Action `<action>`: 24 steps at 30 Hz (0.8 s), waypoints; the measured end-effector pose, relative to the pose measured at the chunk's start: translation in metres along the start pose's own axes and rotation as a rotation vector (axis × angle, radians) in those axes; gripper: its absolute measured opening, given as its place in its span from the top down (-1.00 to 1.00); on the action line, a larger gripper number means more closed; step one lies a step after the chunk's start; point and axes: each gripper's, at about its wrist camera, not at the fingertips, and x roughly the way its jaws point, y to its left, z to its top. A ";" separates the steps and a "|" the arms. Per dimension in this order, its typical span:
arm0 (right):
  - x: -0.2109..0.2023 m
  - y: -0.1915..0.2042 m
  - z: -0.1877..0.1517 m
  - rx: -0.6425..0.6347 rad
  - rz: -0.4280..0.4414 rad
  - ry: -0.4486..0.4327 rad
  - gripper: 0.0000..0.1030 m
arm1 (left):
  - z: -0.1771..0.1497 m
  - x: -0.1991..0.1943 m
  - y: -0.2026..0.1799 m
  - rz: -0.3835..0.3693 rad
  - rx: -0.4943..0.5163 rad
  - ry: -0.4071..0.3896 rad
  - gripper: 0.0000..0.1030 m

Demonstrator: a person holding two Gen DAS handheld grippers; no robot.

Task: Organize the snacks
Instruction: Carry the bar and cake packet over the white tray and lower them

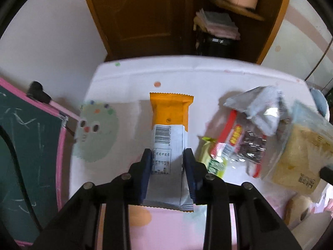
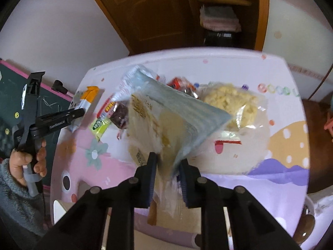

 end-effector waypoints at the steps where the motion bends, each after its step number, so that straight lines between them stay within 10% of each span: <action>1: -0.009 0.001 -0.003 -0.008 -0.013 -0.017 0.62 | -0.003 -0.012 -0.002 0.002 0.006 -0.017 0.43; 24: -0.221 0.072 -0.086 -0.081 -0.053 -0.462 0.68 | -0.120 -0.279 -0.042 -0.170 0.116 -0.334 0.41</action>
